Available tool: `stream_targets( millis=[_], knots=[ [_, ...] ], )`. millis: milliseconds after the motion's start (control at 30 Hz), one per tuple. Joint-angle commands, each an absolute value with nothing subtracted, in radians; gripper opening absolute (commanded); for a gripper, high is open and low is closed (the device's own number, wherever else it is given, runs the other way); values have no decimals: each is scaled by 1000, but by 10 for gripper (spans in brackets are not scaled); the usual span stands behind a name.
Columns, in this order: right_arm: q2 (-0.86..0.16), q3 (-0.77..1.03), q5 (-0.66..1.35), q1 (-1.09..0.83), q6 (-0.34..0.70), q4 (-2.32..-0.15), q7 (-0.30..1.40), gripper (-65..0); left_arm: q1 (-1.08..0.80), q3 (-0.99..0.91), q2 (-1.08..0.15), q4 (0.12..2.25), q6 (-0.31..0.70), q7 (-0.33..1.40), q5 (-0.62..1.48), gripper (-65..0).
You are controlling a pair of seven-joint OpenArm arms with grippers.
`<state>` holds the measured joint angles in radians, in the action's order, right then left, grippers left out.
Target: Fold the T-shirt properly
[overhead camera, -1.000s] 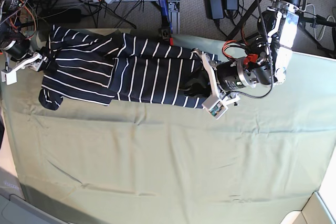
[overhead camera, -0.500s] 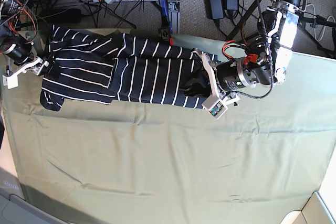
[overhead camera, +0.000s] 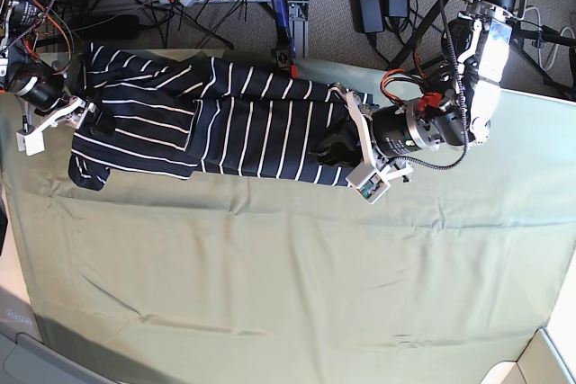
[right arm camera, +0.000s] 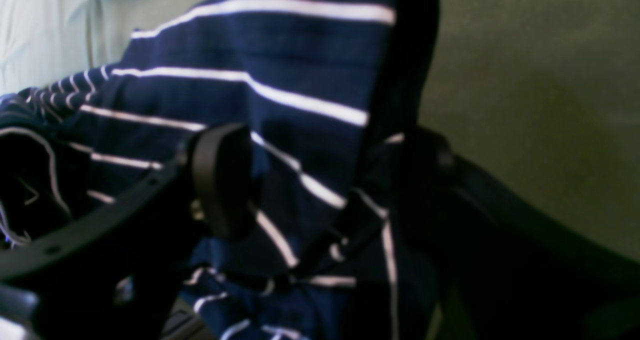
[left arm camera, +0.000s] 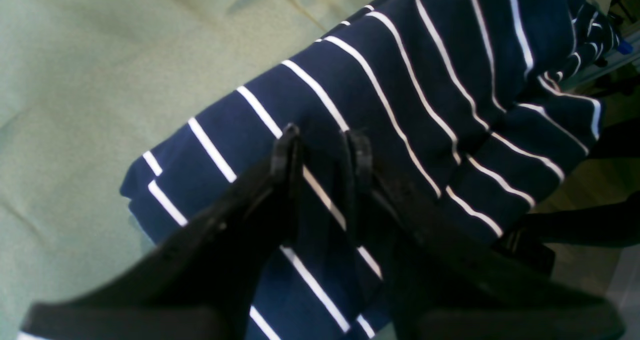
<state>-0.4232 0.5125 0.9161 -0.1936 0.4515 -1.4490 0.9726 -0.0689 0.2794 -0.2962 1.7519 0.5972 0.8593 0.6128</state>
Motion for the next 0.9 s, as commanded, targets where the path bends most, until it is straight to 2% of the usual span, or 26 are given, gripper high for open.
stream_targets(
  millis=[0,867],
  knots=[
    [-434,511,924,-189,513,-1462,980,-208,-56,274,-297,1768,587,838,624,-486],
    [-434,511,886,-189,513,-1462,909,-209,-56,274,-297,1768,587,834,631,-486]
  ],
)
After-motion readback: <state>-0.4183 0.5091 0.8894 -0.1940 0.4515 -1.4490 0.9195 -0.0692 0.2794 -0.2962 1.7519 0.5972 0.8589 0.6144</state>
